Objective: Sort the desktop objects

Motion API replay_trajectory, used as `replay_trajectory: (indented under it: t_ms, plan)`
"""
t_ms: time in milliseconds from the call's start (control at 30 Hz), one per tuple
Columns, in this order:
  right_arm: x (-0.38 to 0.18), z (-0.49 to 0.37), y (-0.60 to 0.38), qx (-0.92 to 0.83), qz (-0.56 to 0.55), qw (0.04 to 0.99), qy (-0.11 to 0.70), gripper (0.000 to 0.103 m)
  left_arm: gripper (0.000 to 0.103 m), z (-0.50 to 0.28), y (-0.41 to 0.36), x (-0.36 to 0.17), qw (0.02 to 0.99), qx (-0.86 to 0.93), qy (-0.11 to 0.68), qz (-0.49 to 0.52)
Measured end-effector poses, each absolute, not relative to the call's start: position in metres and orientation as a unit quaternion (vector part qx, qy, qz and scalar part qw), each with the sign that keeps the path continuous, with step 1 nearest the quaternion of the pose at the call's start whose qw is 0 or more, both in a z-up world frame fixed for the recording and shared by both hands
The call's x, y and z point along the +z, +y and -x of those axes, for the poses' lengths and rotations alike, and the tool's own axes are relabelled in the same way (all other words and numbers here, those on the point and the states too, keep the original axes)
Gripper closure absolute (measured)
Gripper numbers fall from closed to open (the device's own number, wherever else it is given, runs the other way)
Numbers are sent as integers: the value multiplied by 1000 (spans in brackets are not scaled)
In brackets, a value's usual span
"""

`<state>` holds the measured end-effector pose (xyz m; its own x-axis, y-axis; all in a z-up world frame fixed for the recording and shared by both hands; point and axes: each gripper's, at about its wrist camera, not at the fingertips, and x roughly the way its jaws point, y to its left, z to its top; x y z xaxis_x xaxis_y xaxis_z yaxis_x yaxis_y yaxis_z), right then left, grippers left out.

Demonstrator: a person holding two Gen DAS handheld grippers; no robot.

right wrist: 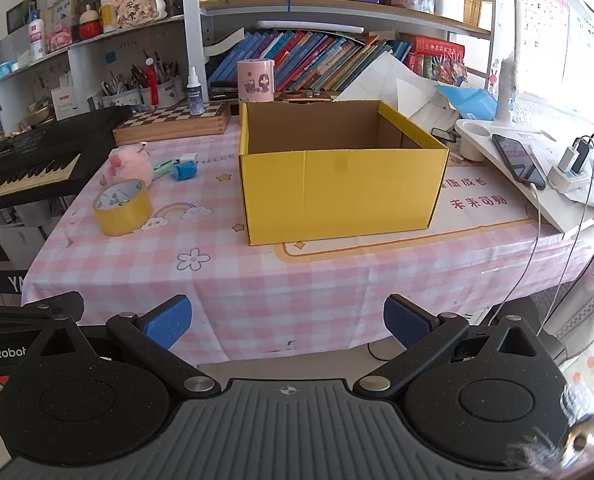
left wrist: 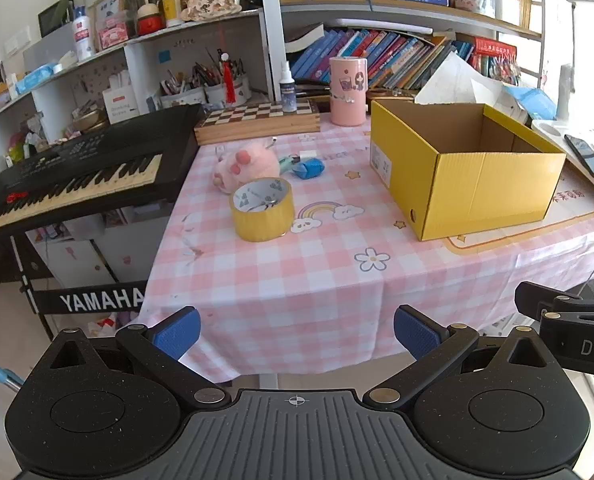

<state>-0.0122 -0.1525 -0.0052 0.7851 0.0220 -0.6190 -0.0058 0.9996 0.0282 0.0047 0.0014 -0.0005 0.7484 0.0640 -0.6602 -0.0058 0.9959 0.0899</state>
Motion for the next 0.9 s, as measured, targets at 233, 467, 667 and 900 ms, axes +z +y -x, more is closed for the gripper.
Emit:
replay_trajectory:
  t_ms: [233,467,667,900]
  plan:
    - [-5,13,-154,11,-12,947,321,0,0,-3,4,0,937,17,348,-38]
    - [-3,12,-155,13,-13,949,316,1,0,-1,2,4,942,15,331,-47]
    - [-1,13,-155,12,-13,949,316,2,0,-1,1,5,943,15,328,-51]
    - [-2,13,-155,11,-13,949,316,13,0,-1,1,5,943,11,330,-49]
